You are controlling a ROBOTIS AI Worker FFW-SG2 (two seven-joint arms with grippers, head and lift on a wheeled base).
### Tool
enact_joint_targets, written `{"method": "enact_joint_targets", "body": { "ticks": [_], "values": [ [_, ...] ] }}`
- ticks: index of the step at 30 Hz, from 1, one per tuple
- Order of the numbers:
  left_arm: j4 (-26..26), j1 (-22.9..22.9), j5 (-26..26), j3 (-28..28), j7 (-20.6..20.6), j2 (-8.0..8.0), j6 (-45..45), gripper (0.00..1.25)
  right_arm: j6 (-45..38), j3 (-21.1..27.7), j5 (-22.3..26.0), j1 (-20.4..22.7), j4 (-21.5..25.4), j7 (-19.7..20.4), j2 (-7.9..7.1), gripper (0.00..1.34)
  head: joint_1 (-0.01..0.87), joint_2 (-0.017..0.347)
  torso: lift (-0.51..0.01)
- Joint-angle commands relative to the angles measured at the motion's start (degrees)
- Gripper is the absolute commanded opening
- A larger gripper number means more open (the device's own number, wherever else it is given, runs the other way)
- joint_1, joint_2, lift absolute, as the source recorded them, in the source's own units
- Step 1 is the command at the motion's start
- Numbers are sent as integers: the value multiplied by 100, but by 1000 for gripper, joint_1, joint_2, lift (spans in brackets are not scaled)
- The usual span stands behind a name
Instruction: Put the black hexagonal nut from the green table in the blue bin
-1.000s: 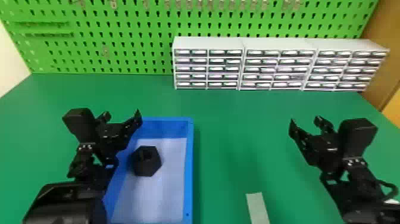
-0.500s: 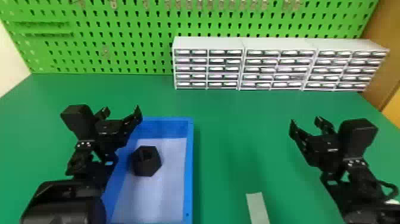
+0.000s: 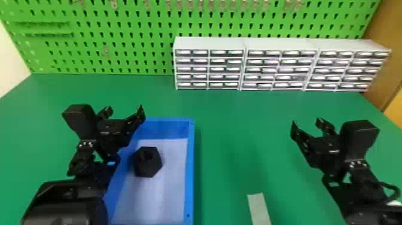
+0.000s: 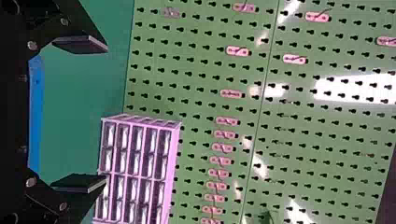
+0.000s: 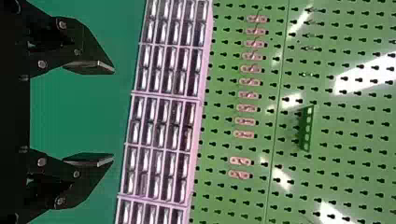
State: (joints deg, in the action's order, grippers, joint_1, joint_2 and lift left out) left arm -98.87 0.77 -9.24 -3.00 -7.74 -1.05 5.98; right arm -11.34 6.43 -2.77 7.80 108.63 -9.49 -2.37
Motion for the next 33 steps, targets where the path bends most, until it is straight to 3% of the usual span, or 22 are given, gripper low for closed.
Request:
{"method": "enact_joint_targets", "body": {
  "ticks": [1, 33],
  "values": [
    [0, -7, 10, 10, 0, 0, 8, 968, 0, -2, 5, -7, 0, 0, -1, 753, 686, 51, -97],
    [0, -7, 10, -8, 0, 0, 17, 968, -18, -72, 40, 2, 0, 0, -36, 753, 686, 51, -97]
  ]
}}
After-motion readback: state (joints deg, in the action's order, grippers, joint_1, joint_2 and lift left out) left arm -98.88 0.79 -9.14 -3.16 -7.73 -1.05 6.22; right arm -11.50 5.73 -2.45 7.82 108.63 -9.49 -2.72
